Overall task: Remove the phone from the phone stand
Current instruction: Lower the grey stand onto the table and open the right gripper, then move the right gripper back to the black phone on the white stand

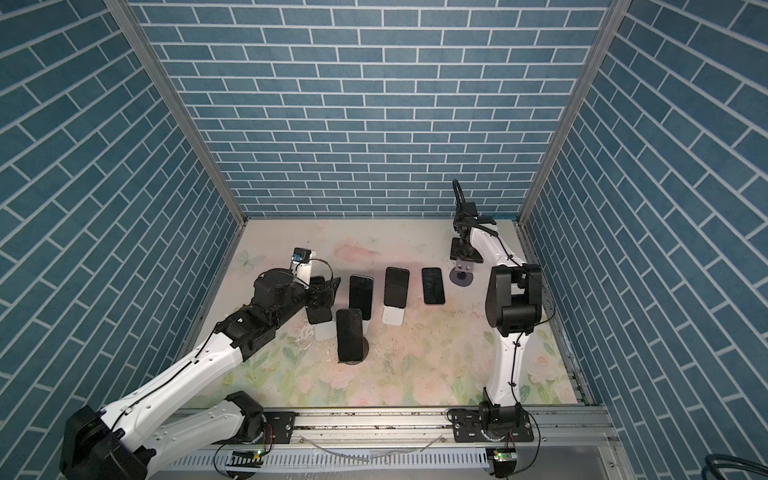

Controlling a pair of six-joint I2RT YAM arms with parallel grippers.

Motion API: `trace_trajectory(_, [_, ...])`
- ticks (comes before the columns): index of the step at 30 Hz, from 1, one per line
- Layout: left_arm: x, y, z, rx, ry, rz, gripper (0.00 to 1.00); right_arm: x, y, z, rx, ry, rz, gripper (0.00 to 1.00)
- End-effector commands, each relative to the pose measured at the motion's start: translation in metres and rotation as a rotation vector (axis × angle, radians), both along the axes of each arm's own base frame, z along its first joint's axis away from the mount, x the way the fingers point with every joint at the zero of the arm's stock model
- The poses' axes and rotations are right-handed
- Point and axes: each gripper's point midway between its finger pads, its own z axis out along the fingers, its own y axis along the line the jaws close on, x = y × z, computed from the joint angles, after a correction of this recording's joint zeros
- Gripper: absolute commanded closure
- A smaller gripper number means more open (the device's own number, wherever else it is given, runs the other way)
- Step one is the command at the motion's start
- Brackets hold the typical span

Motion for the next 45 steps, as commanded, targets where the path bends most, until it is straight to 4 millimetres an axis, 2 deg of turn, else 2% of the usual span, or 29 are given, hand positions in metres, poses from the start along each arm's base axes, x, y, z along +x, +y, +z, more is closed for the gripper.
trace_trajectory(1, [0.003,0.000,0.009,0.000,-0.018,0.002,0.00,0.002,-0.002,0.006,-0.014,0.001,0.023,0.32])
trace_trajectory(6, [0.002,0.000,0.008,0.000,-0.017,0.001,0.00,0.002,-0.005,0.014,-0.023,-0.018,0.015,0.16])
trace_trajectory(10, [0.002,0.000,0.008,0.000,-0.017,0.001,0.00,0.001,-0.005,0.020,-0.019,-0.040,0.011,0.10])
trace_trajectory(16, [0.002,0.000,0.009,-0.002,-0.016,-0.001,0.00,-0.004,-0.004,0.036,-0.012,-0.078,0.007,0.09])
trace_trajectory(23, [0.002,0.000,0.009,-0.003,-0.014,-0.002,0.00,-0.021,0.005,0.059,-0.019,-0.136,0.026,0.09])
trace_trajectory(36, [-0.001,-0.001,0.010,-0.013,-0.017,-0.012,0.01,-0.075,0.051,0.087,-0.029,-0.231,0.099,0.10])
trace_trajectory(39, [-0.001,-0.001,0.009,-0.016,-0.015,-0.013,0.01,-0.090,0.062,0.087,-0.046,-0.244,0.113,0.10])
trace_trajectory(45, [-0.002,-0.001,0.012,-0.024,-0.023,-0.013,0.00,-0.119,0.091,0.076,-0.009,-0.253,0.159,0.10])
